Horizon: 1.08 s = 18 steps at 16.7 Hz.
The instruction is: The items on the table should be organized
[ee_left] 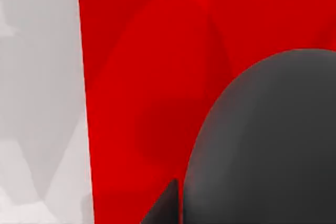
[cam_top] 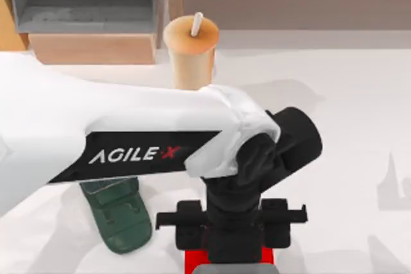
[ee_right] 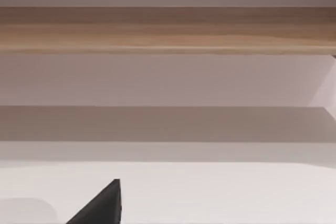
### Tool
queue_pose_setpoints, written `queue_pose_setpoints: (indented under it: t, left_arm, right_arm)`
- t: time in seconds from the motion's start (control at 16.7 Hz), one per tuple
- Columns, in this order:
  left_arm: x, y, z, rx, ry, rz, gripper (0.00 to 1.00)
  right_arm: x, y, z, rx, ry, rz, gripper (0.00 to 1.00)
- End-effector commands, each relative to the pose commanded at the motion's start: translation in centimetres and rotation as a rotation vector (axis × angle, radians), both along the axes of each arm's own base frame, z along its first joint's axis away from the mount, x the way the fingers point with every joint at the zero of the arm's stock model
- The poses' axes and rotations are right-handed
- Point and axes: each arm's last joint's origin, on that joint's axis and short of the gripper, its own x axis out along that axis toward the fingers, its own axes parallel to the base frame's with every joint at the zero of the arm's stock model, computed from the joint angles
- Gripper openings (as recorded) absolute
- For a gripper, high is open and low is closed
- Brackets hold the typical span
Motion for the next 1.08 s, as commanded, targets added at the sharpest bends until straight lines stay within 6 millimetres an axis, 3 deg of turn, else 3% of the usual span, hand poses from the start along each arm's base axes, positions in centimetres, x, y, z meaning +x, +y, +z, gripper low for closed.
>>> queue_pose_setpoints:
  t: [0.9, 1.08]
  left_arm:
    - [-0.1, 0.0, -1.1, 0.003, 0.002, -0.007, 0.0]
    - [-0.1, 0.0, -1.1, 0.003, 0.002, -0.007, 0.23]
  right_arm:
    - [0.0, 0.0, 0.0, 0.0, 0.0, 0.0, 1.0]
    - [0.0, 0.0, 0.0, 0.0, 0.0, 0.0, 1.0]
